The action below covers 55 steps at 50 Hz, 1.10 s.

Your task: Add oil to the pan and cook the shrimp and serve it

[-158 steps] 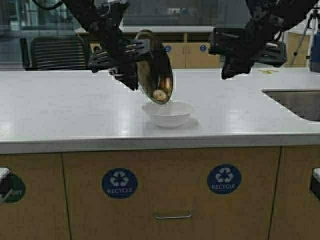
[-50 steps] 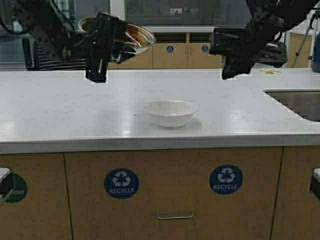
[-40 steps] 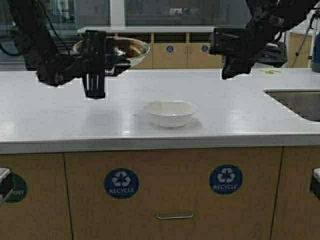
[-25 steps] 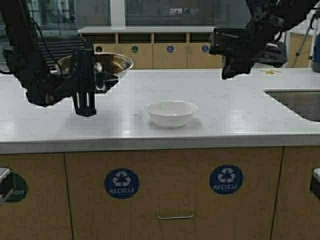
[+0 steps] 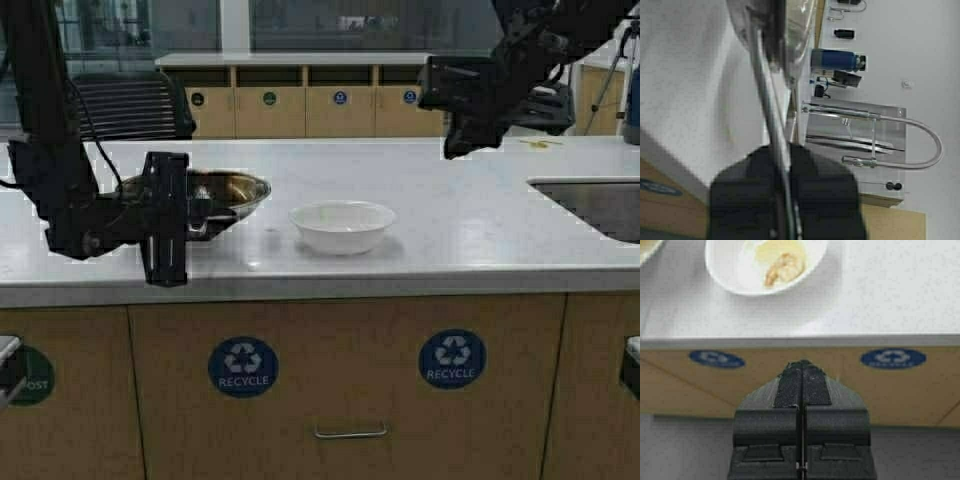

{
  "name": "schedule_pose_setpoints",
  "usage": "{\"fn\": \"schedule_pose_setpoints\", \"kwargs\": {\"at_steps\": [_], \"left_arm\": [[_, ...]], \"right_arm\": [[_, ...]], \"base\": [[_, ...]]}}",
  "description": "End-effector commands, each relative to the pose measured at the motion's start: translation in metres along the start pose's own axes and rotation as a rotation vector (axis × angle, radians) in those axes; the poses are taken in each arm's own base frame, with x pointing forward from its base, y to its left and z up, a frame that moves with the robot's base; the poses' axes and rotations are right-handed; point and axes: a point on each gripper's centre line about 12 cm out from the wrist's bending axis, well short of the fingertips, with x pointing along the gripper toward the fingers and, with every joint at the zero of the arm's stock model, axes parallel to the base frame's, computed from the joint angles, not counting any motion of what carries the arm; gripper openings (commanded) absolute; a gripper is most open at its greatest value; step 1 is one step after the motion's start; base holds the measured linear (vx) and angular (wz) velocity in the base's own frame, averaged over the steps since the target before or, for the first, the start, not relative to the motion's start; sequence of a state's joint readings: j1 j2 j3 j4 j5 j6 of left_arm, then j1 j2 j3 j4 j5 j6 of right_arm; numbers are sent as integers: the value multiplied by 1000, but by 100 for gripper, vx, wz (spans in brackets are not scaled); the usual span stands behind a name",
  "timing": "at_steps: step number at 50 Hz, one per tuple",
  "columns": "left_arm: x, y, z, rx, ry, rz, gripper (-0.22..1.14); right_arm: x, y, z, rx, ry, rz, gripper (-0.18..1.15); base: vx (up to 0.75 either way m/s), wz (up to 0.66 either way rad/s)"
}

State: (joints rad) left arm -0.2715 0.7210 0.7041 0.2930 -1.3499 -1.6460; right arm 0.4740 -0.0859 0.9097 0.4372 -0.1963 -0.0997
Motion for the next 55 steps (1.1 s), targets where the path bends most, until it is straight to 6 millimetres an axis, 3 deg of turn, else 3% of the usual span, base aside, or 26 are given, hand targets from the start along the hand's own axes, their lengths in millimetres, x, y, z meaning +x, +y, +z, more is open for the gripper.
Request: {"fn": "schedule_pose_setpoints", "kwargs": {"at_steps": [1, 16, 34, 55], "left_arm": [[-2, -10, -3, 16, 13, -58, 4], [-3, 11, -7, 4, 45, -44, 4], [12, 28, -6, -5, 76, -50, 4], [32, 17, -2, -3, 95, -126, 4]], "right_arm": [[-1, 2, 7, 1, -25, 6, 7], [1, 3, 5, 1, -15, 6, 7], [1, 2, 5, 1, -14, 4, 7], [1, 2, 4, 0, -11, 3, 7]], "base": [[0, 0], [0, 0], [0, 0], [0, 0]]}}
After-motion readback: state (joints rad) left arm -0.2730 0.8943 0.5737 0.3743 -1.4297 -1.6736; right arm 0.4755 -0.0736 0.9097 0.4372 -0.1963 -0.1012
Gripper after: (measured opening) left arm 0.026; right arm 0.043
